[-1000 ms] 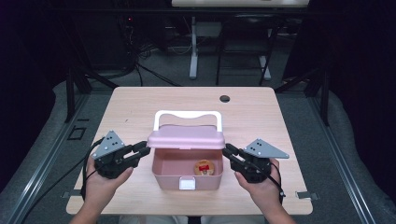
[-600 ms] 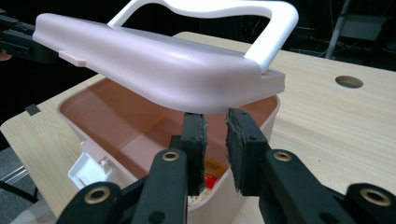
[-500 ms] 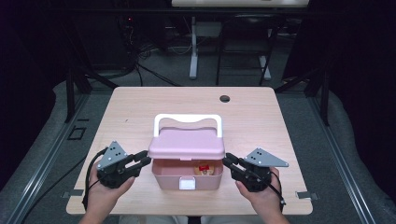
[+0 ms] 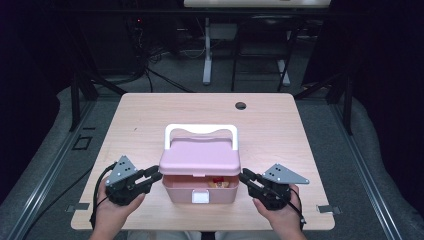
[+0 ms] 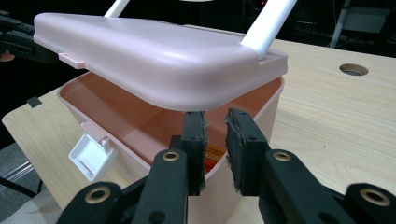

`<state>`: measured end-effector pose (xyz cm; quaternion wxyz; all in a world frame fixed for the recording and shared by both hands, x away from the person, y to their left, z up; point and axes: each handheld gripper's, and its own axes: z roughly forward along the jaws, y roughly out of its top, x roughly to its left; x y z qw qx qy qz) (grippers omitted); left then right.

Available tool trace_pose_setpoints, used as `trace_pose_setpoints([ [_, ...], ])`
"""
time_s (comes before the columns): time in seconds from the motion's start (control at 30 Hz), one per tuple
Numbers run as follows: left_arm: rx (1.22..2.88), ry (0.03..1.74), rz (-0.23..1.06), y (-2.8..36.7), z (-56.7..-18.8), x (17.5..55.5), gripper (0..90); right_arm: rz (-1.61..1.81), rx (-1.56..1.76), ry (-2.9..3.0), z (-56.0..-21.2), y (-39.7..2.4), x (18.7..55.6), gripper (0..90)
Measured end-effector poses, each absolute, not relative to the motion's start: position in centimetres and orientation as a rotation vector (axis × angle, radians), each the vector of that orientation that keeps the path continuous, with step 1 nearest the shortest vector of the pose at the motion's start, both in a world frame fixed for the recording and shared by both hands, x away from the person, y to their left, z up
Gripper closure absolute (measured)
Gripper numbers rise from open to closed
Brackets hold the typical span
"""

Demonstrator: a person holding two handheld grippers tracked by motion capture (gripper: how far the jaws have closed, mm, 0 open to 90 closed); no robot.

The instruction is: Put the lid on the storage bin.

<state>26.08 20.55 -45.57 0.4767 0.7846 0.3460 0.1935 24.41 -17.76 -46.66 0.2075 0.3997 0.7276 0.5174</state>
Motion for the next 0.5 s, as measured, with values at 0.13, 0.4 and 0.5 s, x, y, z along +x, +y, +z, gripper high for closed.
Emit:
trace_pose_setpoints([
  [0.13,1.921,0.851,0.471,20.62,-45.69,26.03,73.1,1.438,1.117,2.034,-46.74,-17.85,24.31,76.8],
  [0.4,1.944,0.861,0.443,21.36,-46.05,25.68,74.1,1.429,1.132,2.083,-46.92,-18.19,24.20,76.3],
  [0.5,1.938,0.867,0.442,21.54,-45.96,25.68,74.0,1.419,1.138,2.092,-46.86,-18.40,24.23,75.1],
])
